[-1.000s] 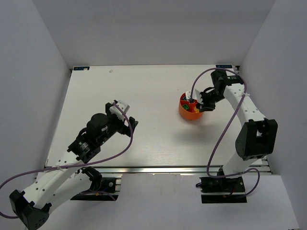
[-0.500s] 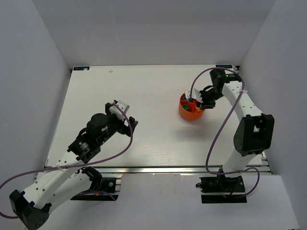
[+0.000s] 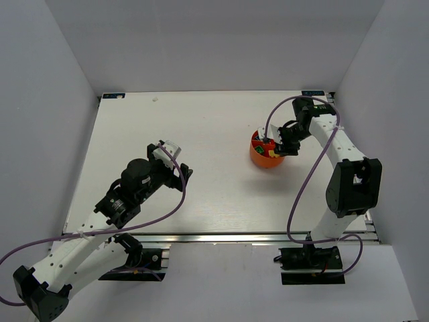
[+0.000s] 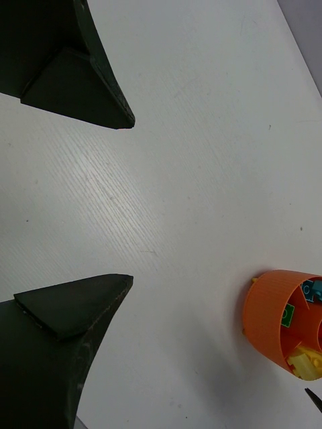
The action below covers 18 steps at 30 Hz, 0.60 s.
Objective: Sort the legos into containers by color
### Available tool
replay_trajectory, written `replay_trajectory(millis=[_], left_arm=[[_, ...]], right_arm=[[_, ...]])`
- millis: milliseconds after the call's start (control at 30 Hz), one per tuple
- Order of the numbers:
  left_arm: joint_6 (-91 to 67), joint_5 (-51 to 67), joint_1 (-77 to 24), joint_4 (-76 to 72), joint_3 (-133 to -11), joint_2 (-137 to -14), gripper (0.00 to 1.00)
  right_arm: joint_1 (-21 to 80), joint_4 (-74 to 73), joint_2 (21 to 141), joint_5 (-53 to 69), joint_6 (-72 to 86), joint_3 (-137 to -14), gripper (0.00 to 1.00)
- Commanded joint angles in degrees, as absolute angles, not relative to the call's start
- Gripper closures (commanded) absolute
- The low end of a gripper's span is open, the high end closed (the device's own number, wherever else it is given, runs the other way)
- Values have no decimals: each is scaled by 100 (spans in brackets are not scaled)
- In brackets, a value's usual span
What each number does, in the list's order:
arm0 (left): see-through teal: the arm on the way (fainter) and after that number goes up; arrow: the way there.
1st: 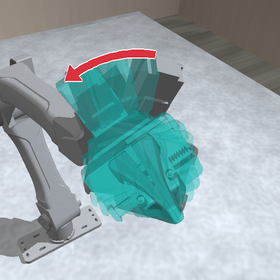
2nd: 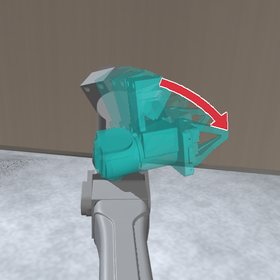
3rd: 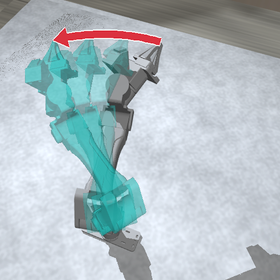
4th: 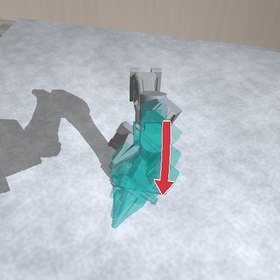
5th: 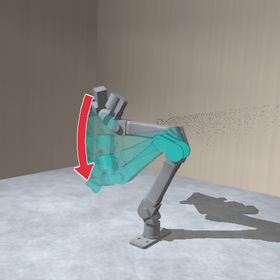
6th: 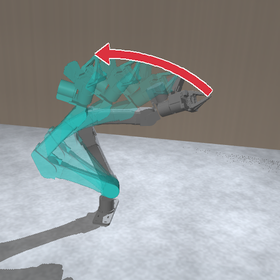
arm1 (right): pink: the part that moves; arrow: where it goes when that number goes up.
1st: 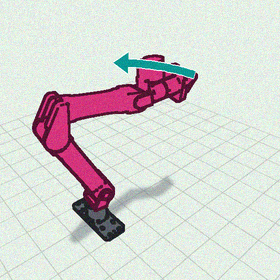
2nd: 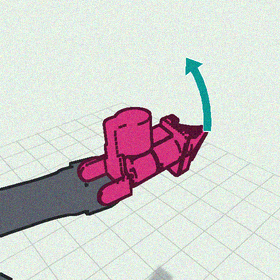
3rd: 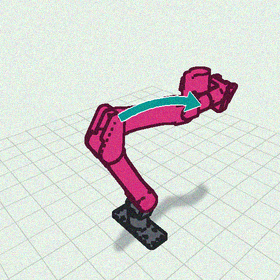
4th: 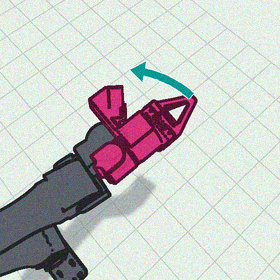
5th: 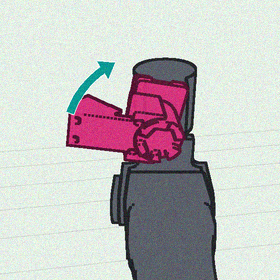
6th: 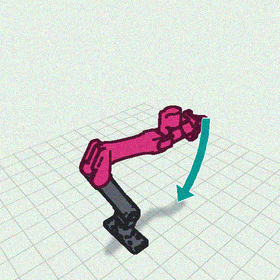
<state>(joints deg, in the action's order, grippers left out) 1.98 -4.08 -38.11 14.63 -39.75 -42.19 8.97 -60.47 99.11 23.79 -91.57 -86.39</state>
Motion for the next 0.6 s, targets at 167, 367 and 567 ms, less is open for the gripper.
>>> replay_trajectory(millis=[167, 367, 567], left_arm=[[229, -466, -3832, 1450, -3893, -4104, 2], [202, -510, -3832, 1450, -3894, -4078, 2], [132, -518, -3832, 1476, -3929, -4139, 2]], right_arm=[[853, -6099, 9686, 2610, -9123, -8657, 42], [730, -5358, 8967, 3488, -7777, -8886, 45], [686, -838, 7253, 1936, -1844, -6630, 11]])
